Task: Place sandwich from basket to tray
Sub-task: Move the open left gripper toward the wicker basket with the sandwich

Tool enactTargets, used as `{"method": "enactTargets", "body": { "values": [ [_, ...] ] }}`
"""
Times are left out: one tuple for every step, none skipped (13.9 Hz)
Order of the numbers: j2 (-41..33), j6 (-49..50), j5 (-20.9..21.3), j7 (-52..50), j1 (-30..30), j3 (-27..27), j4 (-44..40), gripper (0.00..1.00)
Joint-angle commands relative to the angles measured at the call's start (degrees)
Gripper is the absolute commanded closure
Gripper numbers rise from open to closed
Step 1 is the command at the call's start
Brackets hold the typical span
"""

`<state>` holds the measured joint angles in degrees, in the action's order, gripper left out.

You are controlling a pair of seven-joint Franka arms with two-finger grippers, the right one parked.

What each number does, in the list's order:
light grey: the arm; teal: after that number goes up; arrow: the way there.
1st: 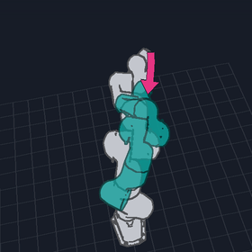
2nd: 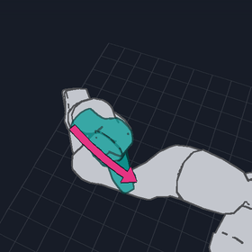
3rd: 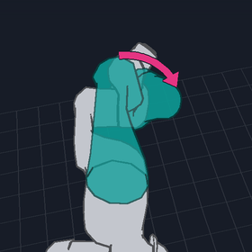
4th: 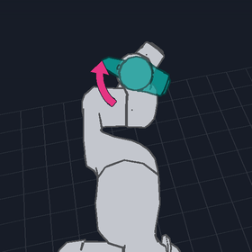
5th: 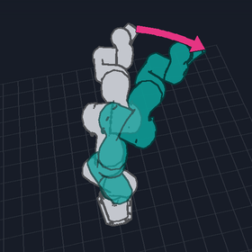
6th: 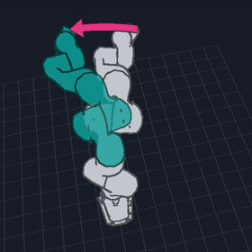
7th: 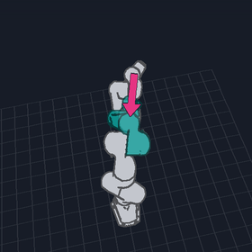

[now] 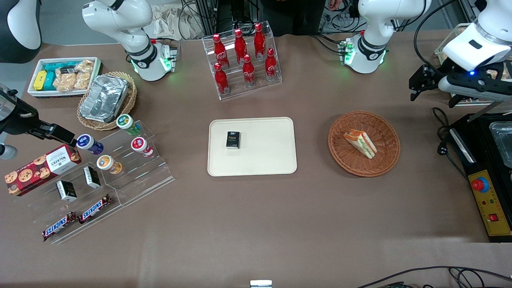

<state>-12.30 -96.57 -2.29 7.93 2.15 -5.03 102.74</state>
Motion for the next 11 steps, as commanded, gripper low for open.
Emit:
{"method": "enactTargets", "body": {
  "values": [
    [-0.9,0.6,0.0,-1.1,-0.3,-0.1,0.1,0.01],
    [-0.9,0.7,0.0,-1.4,-0.2,-0.1,0.1,0.01],
    [-0.9,0.7,0.3,-1.3,-0.1,-0.1,0.1,0.01],
    [-0.8,0.7,0.3,-2.0,-0.2,-0.1,0.3,0.01],
    [-0.8,0.8,0.2,-6.5,-0.2,-0.2,0.5,0.01],
    [-0.8,1.1,-0.1,-13.0,-0.3,-0.3,0.8,0.01],
    [-0.5,1.3,-0.4,-19.1,0.0,-0.4,0.9,0.01],
    [-0.4,1.9,-0.5,-25.9,0.6,-0.7,0.9,0.01],
    [-0.3,1.9,-0.7,-32.2,0.7,-1.0,0.8,0.01],
    [-0.4,1.9,-0.8,-37.6,1.3,-1.8,0.9,0.01],
    [-0.4,2.0,-0.8,-42.8,1.4,-2.1,0.9,0.01]
  ]
}}
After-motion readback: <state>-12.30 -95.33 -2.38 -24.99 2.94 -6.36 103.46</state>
